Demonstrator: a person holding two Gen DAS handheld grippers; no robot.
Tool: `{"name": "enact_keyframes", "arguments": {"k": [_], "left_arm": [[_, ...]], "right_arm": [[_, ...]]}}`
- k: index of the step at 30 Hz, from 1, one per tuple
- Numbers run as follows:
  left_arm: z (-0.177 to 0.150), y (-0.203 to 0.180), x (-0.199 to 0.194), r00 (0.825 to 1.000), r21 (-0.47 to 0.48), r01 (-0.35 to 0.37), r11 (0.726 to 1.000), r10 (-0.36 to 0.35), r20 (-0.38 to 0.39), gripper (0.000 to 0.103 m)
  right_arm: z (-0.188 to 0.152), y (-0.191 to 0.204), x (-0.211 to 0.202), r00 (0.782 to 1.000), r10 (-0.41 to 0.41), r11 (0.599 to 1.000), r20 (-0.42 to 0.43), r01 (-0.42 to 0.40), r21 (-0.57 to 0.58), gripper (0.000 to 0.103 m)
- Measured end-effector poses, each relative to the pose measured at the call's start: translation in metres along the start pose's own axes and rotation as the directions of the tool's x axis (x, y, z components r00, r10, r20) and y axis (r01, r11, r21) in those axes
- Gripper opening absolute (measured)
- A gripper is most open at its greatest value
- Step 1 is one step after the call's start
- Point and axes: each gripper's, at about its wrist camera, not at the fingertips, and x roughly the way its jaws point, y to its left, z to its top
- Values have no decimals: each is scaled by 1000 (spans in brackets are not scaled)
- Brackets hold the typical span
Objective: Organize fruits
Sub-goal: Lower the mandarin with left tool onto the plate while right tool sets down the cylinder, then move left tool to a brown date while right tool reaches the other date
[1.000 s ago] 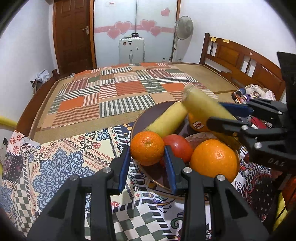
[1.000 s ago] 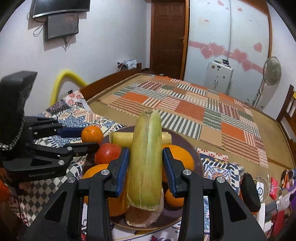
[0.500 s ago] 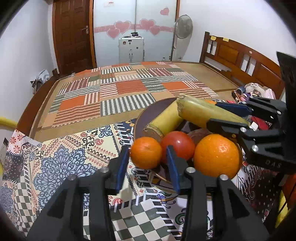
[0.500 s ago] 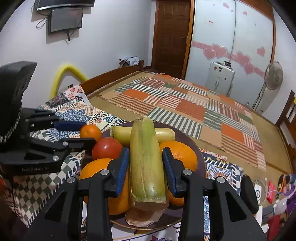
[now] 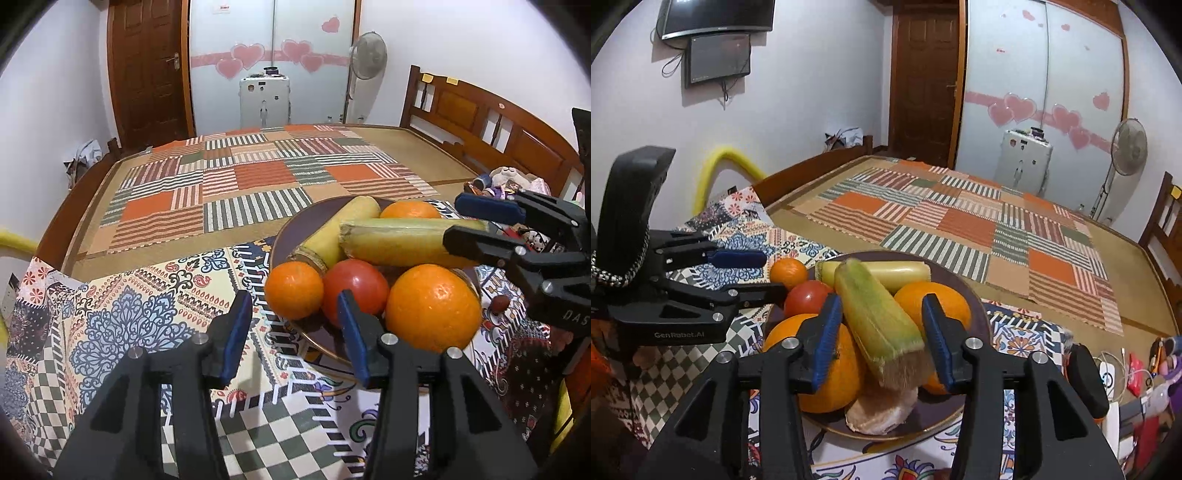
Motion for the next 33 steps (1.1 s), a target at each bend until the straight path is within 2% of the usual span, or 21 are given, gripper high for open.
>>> {"name": "enact_keyframes", "arguments": {"k": [7, 16, 25, 33], "left_arm": [[-5, -13, -29, 998, 27, -39, 999, 38, 53, 48], [-20, -26, -74, 993, 0, -28, 1000, 28, 110, 55], [-50, -44, -75, 999, -6, -3, 1000, 3, 54, 55], [-74, -53, -58, 1000, -29, 22, 999, -22, -6, 55]], "right_arm": [[-2, -1, -22, 998, -34, 999, 44, 33, 17, 43], [-16, -9, -59, 995, -65, 996, 77, 60, 66, 44], [-53, -21, -71, 996, -81, 988, 24, 77, 133, 44], [-86, -34, -55, 992, -106, 979, -74, 117, 168, 44]]}}
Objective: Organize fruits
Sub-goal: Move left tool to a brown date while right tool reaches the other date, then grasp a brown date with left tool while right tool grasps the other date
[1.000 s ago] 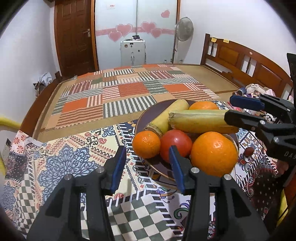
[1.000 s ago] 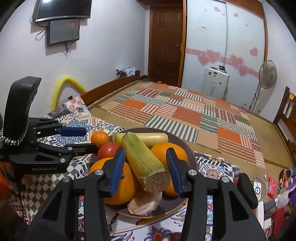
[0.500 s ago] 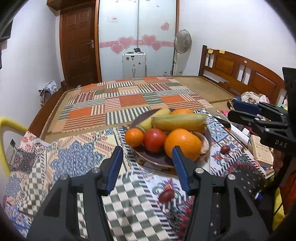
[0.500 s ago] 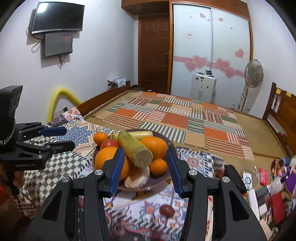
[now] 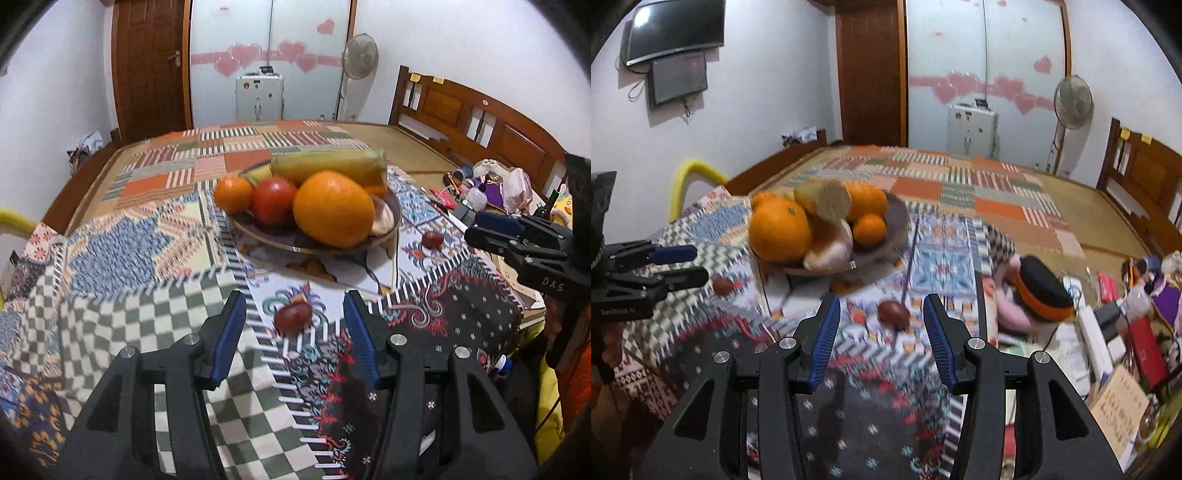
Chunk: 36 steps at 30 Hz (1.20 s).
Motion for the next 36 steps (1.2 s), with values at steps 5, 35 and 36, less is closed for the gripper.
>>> {"name": "enact_keyframes", "arguments": {"k": [5, 35, 36], "left_arm": [[-6, 0, 11, 1000, 4, 5, 1000, -5, -27, 50], [-1, 7, 14, 1000, -8, 30, 1000, -30, -9, 22], [2, 7, 12, 1000, -8, 30, 1000, -30, -1, 22]], "right_arm": [[-10, -10, 14, 999, 6, 1000, -42, -6, 20, 44], [3, 4, 15, 999, 35, 999, -10, -35, 3, 20], [5, 5, 13, 999, 39, 999, -2, -39, 3, 20]]}}
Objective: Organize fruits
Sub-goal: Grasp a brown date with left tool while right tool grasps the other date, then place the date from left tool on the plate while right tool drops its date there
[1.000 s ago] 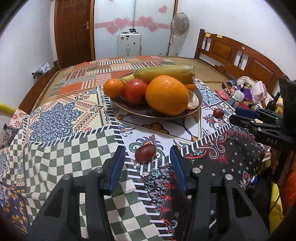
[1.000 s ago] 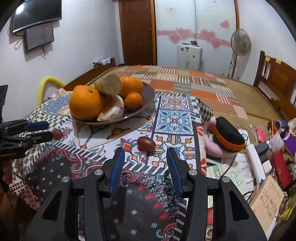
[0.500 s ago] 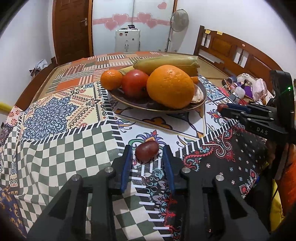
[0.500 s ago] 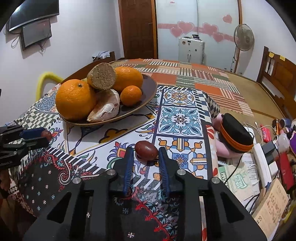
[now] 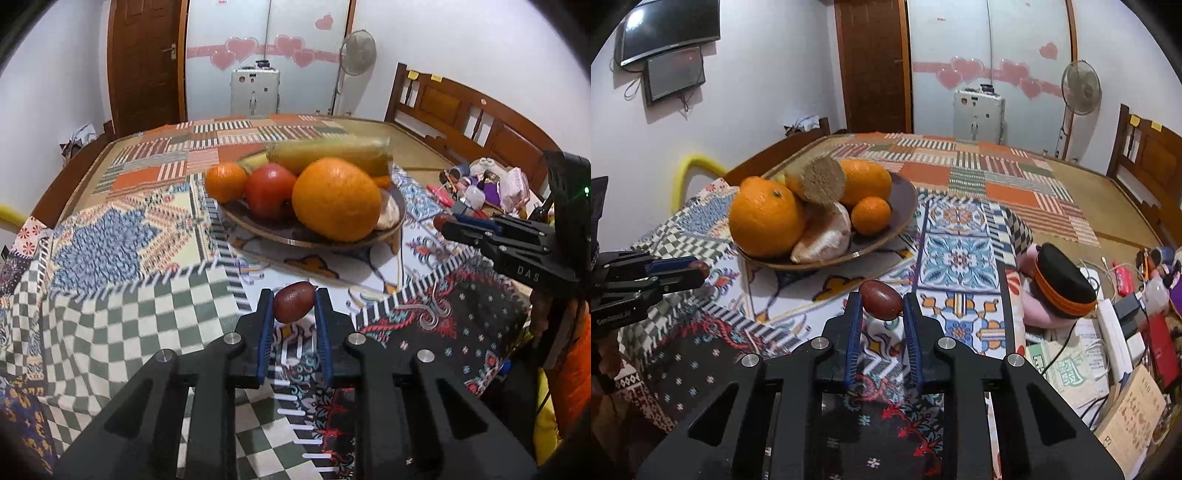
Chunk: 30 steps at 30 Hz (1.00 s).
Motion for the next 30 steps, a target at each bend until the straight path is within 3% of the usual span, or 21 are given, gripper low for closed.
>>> {"name": "enact_keyframes", "arguments": {"k": [12, 20, 30], "left_arm": [[35, -1, -8, 997, 7, -8, 1000, 7, 78, 22], [47, 12, 8, 998, -23, -11, 1000, 12, 65, 22], [50, 13, 28, 999, -20, -10, 1000, 11, 36, 22]], "right_arm": [[26, 9, 9, 999, 24, 1000, 49, -23, -12, 20], [35, 7, 23, 999, 8, 1000, 48, -7, -9, 21], [39, 6, 36, 999, 38, 999, -11, -38, -1, 21]]}}
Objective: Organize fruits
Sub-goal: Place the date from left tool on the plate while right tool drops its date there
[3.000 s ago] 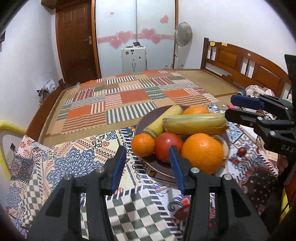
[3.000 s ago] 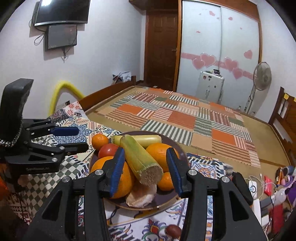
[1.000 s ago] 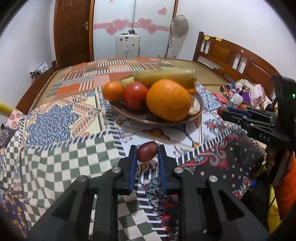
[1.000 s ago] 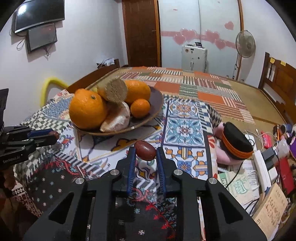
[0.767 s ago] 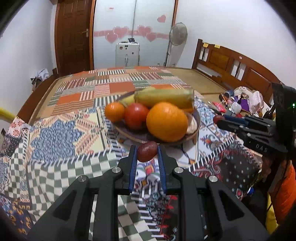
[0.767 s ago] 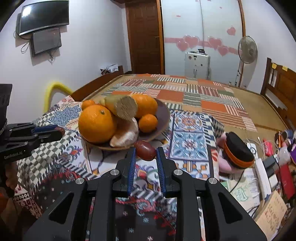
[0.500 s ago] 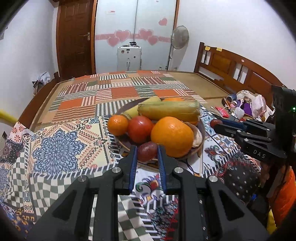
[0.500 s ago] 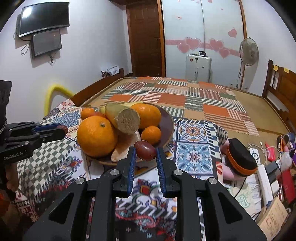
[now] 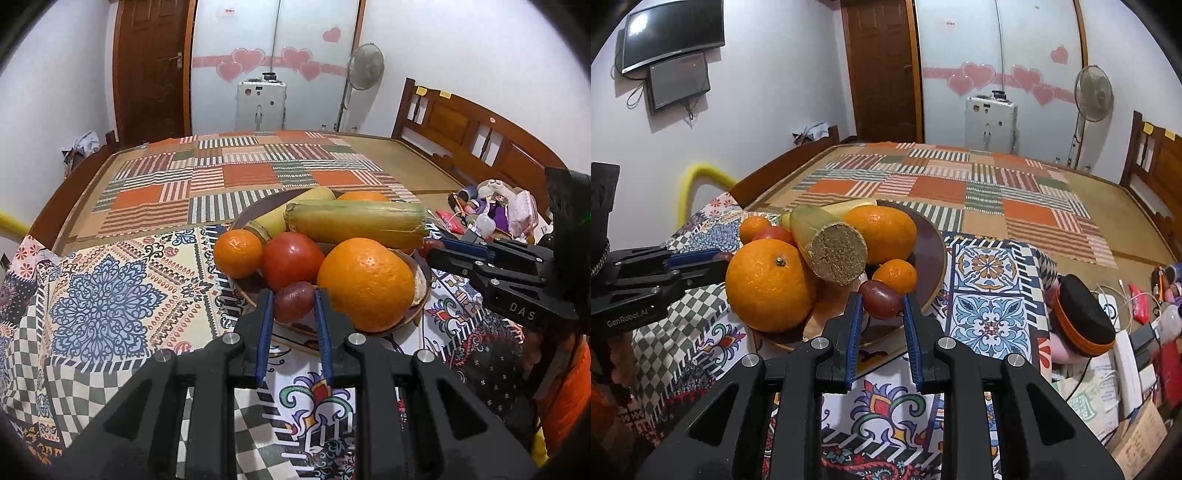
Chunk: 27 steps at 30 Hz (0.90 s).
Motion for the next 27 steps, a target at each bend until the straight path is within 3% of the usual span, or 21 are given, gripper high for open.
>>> {"name": "enact_keyframes", "arguments": {"k": [10, 18, 27], "left_arm": [[3, 1, 10, 1000, -5, 3, 1000, -3, -19, 22], [1, 4, 11, 1000, -13, -10, 1000, 10, -18, 33], [5, 3, -21, 999, -16, 0, 1000, 1, 39, 33]], "right_arm": [[1, -1, 6, 1000, 2, 1000, -28, -1, 12, 21], [1, 2, 5, 1000, 3, 1000, -28, -3, 4, 22], [3, 9, -7, 1000, -11, 1000, 9, 11, -12, 29]]}}
